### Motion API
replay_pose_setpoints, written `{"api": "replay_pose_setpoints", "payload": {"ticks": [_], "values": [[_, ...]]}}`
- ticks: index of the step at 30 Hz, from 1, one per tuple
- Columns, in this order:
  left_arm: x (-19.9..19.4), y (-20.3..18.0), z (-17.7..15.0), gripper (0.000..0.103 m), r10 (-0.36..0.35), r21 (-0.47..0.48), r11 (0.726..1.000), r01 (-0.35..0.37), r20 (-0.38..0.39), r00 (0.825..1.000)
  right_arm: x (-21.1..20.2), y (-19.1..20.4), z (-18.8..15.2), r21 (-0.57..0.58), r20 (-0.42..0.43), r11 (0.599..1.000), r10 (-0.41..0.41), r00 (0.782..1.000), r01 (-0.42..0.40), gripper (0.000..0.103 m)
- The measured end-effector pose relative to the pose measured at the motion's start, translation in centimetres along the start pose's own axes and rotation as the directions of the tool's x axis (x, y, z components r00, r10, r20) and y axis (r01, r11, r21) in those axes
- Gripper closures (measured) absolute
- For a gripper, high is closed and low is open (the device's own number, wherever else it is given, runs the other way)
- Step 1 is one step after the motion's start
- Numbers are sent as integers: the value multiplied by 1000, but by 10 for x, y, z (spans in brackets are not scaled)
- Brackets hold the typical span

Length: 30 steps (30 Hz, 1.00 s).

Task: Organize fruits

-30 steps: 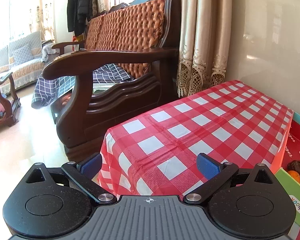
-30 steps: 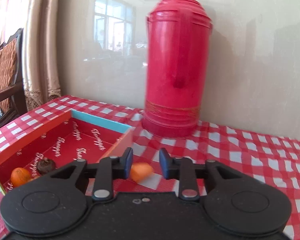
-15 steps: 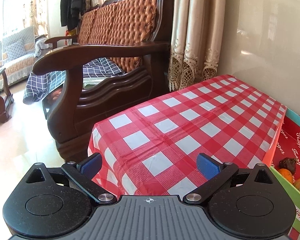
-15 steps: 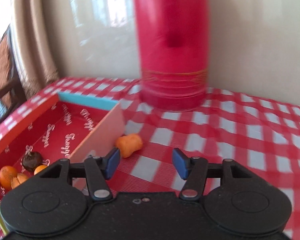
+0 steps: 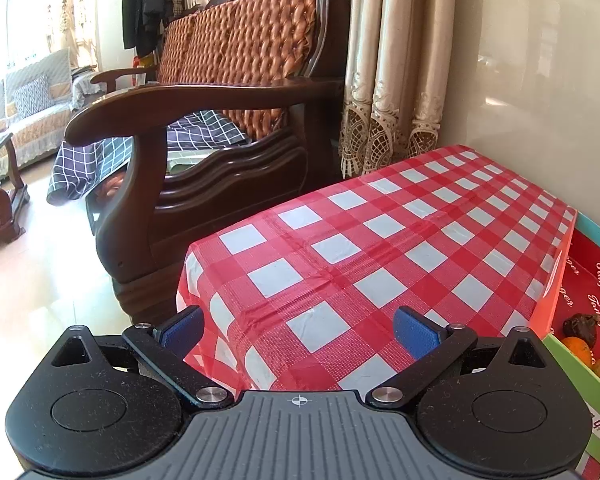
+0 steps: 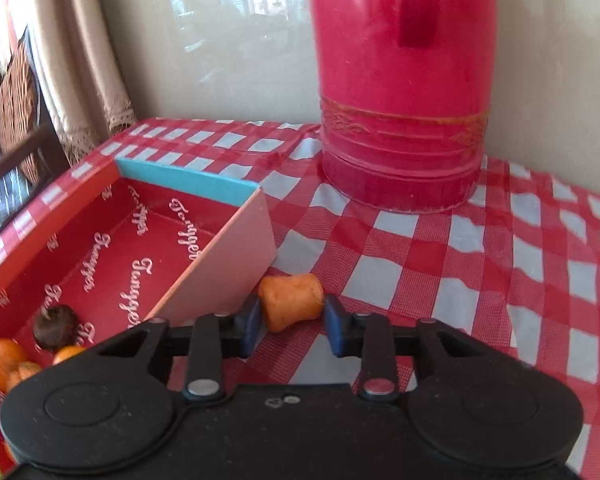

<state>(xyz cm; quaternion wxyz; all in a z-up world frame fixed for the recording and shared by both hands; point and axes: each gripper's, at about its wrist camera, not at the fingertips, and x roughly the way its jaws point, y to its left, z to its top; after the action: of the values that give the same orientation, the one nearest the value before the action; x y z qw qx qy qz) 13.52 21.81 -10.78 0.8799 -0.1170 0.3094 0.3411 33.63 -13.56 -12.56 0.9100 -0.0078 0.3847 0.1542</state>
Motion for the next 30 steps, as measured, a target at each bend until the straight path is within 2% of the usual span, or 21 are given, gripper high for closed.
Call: {"api": "replay_pose_setpoints", "payload": {"ticks": [3,6,10,13,16,20,25,27,29,30], "values": [[-1,-1,-1,3,0,7,1000,0,4,1000,-5,7,-4,-34,24,999,-22,999,23,81],[-3,-3,-1,3,4,17,1000,-4,16,1000,-17,5,-7,0,50,1000,-27,998,27,81],[-3,-1,0,3,1,6,1000,-2,7,1000,-50,17,-5,-14,119,1000,0,993,2,81],[-3,1,0,3,0,-5,1000,-1,-1,1000,-71,41,0,-56,157,997,55,986,-47,81],[-4,3,0,3,1,-9,1000,-1,-3,1000,-71,69,2,-109,140,990,104,985,-89,81],[-3,7,-1,3,5,-13,1000,-5,-7,1000,-55,95,-2,-131,85,986,116,990,-105,81],[-3,13,0,3,19,-24,1000,-19,2,1000,-56,112,-6,-146,75,987,77,994,-66,76],[-1,15,0,3,20,-35,999,-21,-5,1000,-66,117,-7,-165,94,986,49,994,-33,71],[-2,16,0,3,18,-37,999,-18,-4,1000,-78,117,-10,-171,123,985,24,992,-3,47],[-3,14,0,3,17,-29,999,-17,2,1000,-86,116,-11,-170,143,985,11,990,14,40]]}}
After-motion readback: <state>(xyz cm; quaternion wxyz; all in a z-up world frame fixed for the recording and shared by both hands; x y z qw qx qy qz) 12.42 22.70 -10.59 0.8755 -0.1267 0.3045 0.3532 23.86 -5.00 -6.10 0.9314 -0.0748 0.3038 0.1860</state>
